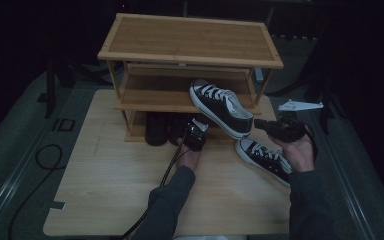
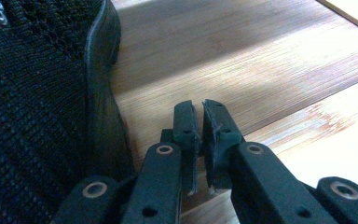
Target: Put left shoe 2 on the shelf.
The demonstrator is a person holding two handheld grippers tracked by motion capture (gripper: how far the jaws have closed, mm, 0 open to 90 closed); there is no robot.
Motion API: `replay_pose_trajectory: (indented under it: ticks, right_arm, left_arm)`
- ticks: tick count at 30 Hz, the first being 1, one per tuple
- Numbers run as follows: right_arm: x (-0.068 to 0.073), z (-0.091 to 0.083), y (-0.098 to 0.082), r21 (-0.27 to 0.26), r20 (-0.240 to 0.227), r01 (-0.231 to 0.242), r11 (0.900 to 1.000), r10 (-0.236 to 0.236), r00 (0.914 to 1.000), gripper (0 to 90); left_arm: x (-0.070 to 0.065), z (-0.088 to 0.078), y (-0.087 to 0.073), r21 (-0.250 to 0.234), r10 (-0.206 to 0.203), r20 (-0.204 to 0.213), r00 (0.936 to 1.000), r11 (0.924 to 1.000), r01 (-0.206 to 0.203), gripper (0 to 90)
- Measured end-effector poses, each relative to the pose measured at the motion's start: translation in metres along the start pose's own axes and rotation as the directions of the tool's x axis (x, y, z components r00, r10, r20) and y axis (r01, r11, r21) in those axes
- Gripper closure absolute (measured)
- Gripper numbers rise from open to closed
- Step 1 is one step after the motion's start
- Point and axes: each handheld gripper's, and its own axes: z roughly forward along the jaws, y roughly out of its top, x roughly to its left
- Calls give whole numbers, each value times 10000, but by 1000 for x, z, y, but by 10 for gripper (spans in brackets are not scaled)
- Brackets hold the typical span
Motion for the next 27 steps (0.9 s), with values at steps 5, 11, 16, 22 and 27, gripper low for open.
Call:
replay_pose_trajectory:
  ticks: [5, 11, 16, 22, 27]
  right_arm:
    - [9, -4, -13, 83, -308, 190, 9998, -187, 9994, 900]
    - [23, -7, -21, 193, -467, 654, 9977, -644, 9968, 900]
    - [27, -6, -24, 310, -696, 802, 9963, -778, 9945, 900]
    - [30, -5, -24, 277, -664, 860, 9959, -840, 9943, 900]
    - [32, -1, -23, 228, -811, 905, 9956, -884, 9928, 900]
  left_arm:
    - [0, 0, 0, 2, 8, -8, 10000, 10000, -8, 842]
    - [0, 0, 0, 1, 6, -10, 10000, 10000, -6, 842]
    - [0, 0, 0, 1, 4, -10, 10000, 10000, -4, 842]
    - [0, 0, 0, 5, 20, -3, 10000, 10000, -20, 844]
    - [0, 0, 0, 11, 22, -7, 10000, 10000, -22, 850]
